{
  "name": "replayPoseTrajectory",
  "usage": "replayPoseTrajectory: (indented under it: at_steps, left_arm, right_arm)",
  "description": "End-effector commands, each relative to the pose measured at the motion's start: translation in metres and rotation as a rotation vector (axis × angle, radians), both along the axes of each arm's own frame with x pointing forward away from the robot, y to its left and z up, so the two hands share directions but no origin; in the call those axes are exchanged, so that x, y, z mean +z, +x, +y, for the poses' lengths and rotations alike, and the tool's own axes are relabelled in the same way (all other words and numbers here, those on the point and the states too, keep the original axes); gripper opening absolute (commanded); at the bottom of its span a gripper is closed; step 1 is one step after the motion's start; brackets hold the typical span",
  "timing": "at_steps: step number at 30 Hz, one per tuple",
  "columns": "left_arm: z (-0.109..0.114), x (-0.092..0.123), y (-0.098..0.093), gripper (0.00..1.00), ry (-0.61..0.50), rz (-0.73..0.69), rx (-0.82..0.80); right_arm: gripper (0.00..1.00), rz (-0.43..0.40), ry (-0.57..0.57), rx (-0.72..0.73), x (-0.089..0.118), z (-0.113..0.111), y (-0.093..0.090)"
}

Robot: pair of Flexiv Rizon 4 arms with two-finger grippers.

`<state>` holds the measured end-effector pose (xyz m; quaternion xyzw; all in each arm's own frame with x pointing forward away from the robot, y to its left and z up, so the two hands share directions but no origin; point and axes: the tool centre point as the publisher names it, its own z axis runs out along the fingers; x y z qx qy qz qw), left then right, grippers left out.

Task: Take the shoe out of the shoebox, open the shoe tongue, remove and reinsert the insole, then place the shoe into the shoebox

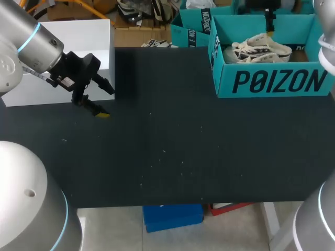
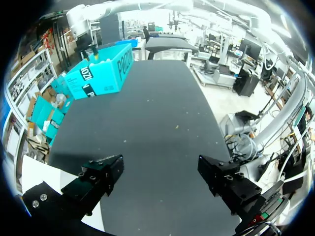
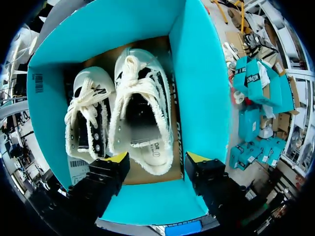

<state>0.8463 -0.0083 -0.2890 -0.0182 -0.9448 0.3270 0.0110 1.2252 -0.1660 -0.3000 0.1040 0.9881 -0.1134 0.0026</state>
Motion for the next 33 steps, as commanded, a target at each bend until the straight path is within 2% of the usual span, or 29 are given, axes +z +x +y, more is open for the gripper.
replayPoseTrajectory:
  at_steps: [1,9,14,19,25,33]
  left_arm:
    - [0.000,-0.001,-0.001,1.00,0.000,-0.005,0.002]
    - [0.000,-0.001,-0.001,1.00,0.000,-0.005,0.002]
    - [0.000,-0.001,-0.001,1.00,0.000,-0.005,0.002]
    - [0.000,-0.001,-0.001,1.00,0.000,-0.005,0.002]
    - [0.000,-0.001,-0.001,1.00,0.000,-0.005,0.002]
    - [0.000,-0.001,-0.001,1.00,0.000,-0.005,0.002]
  right_arm:
    - [0.27,-0.089,-0.033,-0.006,0.050,0.019,-0.041]
    - [0.29,-0.188,-0.105,-0.107,0.104,0.052,-0.079]
    - [0.33,-0.288,-0.101,-0.198,0.128,0.081,-0.106]
    - [0.36,-0.421,0.020,-0.249,0.139,0.109,-0.130]
    - [0.36,-0.556,0.167,-0.161,0.150,0.136,-0.157]
    - [0.40,-0.629,0.314,-0.036,0.151,0.151,-0.210]
